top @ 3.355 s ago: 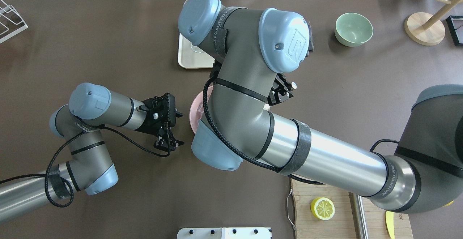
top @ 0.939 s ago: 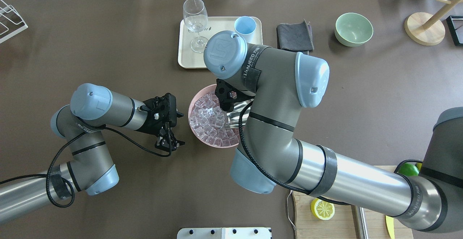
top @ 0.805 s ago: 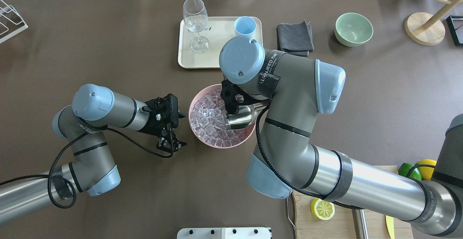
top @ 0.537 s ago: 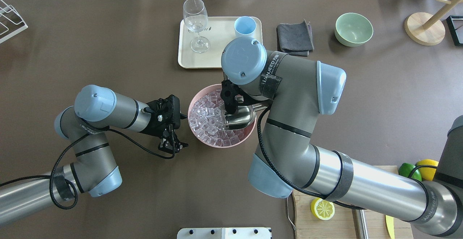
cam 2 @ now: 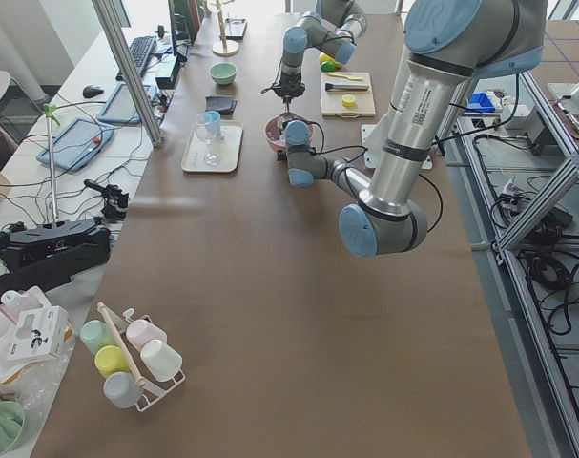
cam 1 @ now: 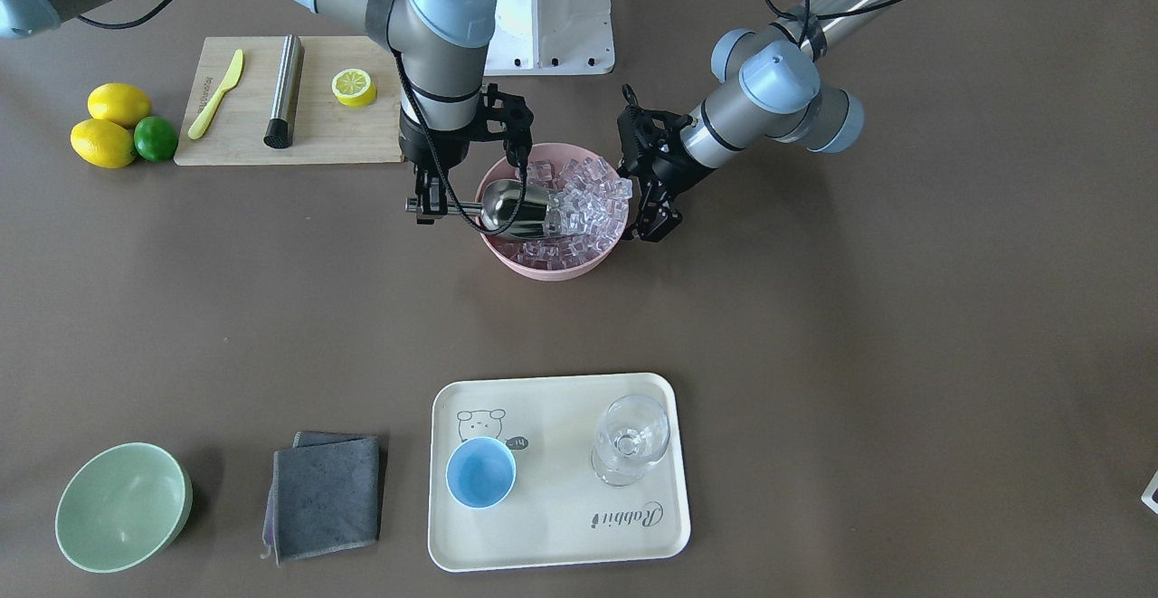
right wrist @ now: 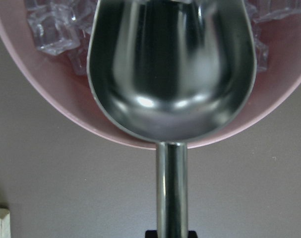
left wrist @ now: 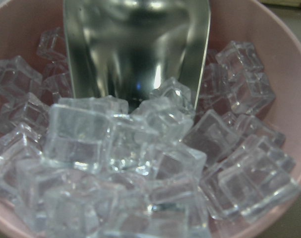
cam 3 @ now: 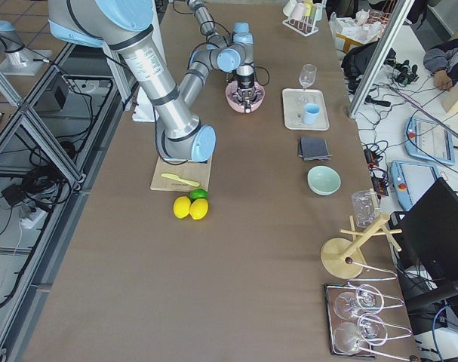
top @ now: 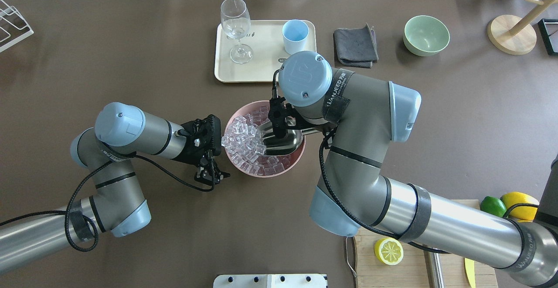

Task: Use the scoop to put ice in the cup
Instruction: 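Dig the scoop into the ice cubes while the left gripper holds the bowl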

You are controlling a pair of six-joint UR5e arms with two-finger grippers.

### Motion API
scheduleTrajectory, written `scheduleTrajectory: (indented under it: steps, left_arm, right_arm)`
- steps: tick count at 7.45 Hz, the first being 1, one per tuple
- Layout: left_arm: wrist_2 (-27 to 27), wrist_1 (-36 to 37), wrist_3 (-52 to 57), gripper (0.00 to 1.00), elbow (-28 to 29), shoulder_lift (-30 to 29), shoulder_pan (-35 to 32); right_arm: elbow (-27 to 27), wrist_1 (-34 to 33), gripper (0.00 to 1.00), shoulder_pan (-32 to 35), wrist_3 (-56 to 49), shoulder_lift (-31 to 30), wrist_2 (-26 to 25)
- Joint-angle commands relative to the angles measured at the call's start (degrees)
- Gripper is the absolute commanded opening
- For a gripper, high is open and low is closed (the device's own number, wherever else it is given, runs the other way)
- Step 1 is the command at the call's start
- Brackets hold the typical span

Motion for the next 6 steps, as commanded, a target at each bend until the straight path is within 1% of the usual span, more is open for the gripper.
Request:
scheduleTrajectory:
  steps: [1, 2, 3, 5, 6]
  left_arm:
    - [-0.13, -0.17, 0.09, 0.99, 0.02, 0.24, -0.12]
    - [-0.31, -0.26, 0.09, 0.99, -0.07, 0.41, -0.29]
    - [-0.40, -0.26, 0.18, 0.99, -0.07, 0.50, -0.38]
    - [-0.49, -0.35, 0.26, 0.99, -0.07, 0.50, -0.38]
    - [-0.49, -0.26, 0.26, 0.99, -0.07, 0.50, -0.38]
  right_arm:
    - [0.61, 4.48, 0.00, -0.01, 0.07, -2.20, 0.95]
    - [0.96, 5.88, 0.00, -0.01, 0.16, -2.81, 1.30]
    - [0.87, 8.42, 0.00, -0.01, 0.24, -3.77, 2.70]
    - [1.05, 9.06, 0.00, 0.60, 0.16, -3.78, 3.76]
    - [0.96, 10.19, 0.00, 2.00, 0.07, -3.96, 6.03]
